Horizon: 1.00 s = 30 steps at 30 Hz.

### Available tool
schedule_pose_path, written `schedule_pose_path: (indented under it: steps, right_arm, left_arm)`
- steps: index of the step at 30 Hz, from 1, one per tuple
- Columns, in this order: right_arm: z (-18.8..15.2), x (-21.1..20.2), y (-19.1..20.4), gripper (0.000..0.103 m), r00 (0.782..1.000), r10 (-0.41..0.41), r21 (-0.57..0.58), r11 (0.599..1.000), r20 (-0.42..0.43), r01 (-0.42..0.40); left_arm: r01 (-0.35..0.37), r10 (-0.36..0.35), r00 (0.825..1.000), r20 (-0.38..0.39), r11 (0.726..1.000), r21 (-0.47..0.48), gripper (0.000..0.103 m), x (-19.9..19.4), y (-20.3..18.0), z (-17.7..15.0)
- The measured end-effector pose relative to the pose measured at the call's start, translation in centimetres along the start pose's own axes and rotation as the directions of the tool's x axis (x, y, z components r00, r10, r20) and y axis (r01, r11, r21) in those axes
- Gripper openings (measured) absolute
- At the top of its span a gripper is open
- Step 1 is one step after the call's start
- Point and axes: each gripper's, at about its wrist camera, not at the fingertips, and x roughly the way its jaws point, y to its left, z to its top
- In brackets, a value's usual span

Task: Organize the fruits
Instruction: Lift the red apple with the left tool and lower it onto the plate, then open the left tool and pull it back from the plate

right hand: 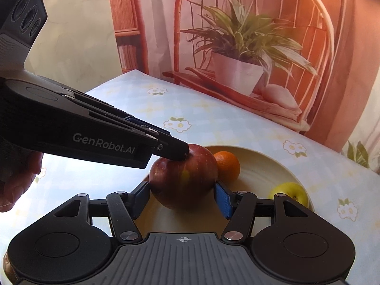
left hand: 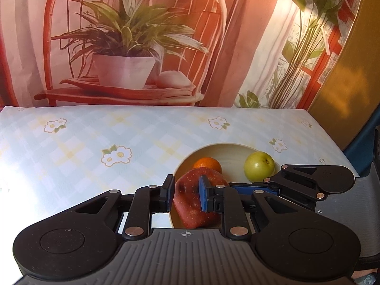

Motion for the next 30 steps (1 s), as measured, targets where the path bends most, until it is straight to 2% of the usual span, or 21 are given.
schedule_pose_path:
  steps: [7,12,20,24,30]
  right_arm:
    - [0.4,0.4,-0.1,0.055,1.0,-0.012,-0.021,1.0,0.012,0.012]
    - [0.3,0.1,-0.3,0.054,1.0,-0.014,-0.002,1.0,-0.001,0.014]
    - [-0.1,-1.3,-0.4,0.055,0.999,-0.051,0.03,0.998,-0.007,0.051]
    - [-0.5,-2.6,-0.2,0.055,0.998,-0.063,0.051,0.997,-0.004,0.063]
    - [-1.6,-5.8,0.5,0.055,0.997,-0.072,0.128,0.989,0.039,0.067]
  left_arm:
    - [-0.019,0.02,1.0,0.013,1.0,-0.017,0.022,0.5,0.4,0.4]
    - [-0.005,0.005,1.0,0.01,1.0,-0.014,0.023,0.3,0.1,0.3]
    - [-0.017,0.018,1.0,0.025,1.0,-0.024,0.025,-1.4,-0.1,-0.1]
    - [-0.037,0.037,0.999,0.028,0.999,-0.019,0.025,-2.8,-0.3,-0.6]
    - [-0.104,0.104,0.994,0.023,0.995,0.009,0.025,-5.4,-0.9,-1.7]
